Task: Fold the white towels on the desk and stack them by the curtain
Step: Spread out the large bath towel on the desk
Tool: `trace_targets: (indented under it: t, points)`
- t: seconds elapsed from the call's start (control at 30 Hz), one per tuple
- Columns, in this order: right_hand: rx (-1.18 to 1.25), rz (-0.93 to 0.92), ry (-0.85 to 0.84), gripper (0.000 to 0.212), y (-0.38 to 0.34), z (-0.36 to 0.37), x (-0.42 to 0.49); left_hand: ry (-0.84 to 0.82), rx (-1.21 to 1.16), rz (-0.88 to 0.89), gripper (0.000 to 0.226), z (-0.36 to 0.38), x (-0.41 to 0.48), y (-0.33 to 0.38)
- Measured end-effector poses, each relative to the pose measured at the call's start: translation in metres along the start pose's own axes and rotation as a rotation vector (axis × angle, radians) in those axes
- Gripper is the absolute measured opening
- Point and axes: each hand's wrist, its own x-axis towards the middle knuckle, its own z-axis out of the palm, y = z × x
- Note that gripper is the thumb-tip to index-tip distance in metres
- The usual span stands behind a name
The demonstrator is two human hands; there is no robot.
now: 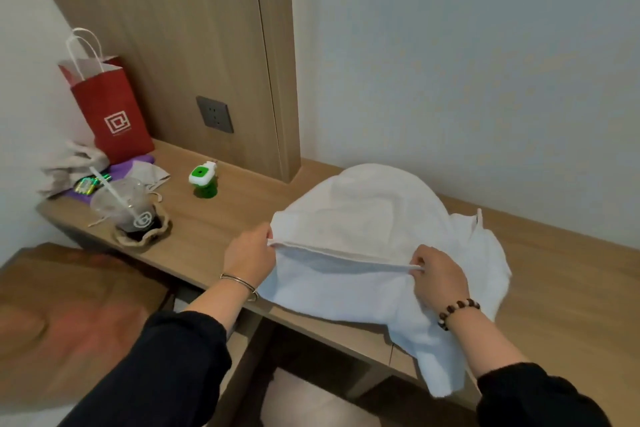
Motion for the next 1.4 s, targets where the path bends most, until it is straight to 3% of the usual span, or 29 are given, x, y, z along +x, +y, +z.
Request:
trace_targets:
  t: [0.1,0.17,0.23,0.33,0.43,0.57,0.77,0.93,1.1,1.23,1.4]
  points:
    - [0.102,0.028,-0.009,0.015,-0.001,0.002,-0.003,0.055,0.002,0.024,0.011,0.006,-0.003,-0.004]
    - [0.078,0.009,-0.027,0.017,-0.003,0.002,-0.003,0.111,0.177,0.161,0.011,0.006,-0.004,-0.004]
    - [0.057,-0.005,-0.038,0.018,-0.006,0.004,-0.003,0.106,0.406,0.300,0.029,0.008,-0.004,0.005]
    - [0.080,-0.016,-0.064,0.022,-0.008,0.005,-0.005,-0.079,0.539,0.486,0.043,0.018,-0.002,0.037]
    - [0.172,-0.003,-0.078,0.017,-0.007,0.003,-0.009,-0.285,0.517,0.607,0.046,0.035,0.001,0.076]
    - [0.268,0.054,-0.111,0.016,-0.010,-0.002,-0.013,-0.490,0.317,0.514,0.044,0.051,0.007,0.113]
    - [0.290,0.118,-0.177,0.021,-0.013,-0.005,-0.018,-0.626,0.305,0.531,0.041,0.059,0.011,0.129]
    - [0.158,0.101,-0.392,0.039,-0.017,-0.010,-0.013,-0.733,0.220,0.545,0.040,0.059,0.009,0.130]
    - [0.069,0.053,-0.377,0.017,-0.017,-0.012,-0.014,-0.806,0.181,0.548,0.039,0.053,0.003,0.131]
    - [0.021,-0.045,-0.360,0.017,-0.021,-0.014,-0.017,-0.938,0.133,0.487,0.045,0.042,-0.003,0.131]
    - [0.099,-0.143,-0.388,0.012,-0.032,-0.014,-0.018,-1.012,0.098,0.464,0.033,0.027,-0.009,0.132]
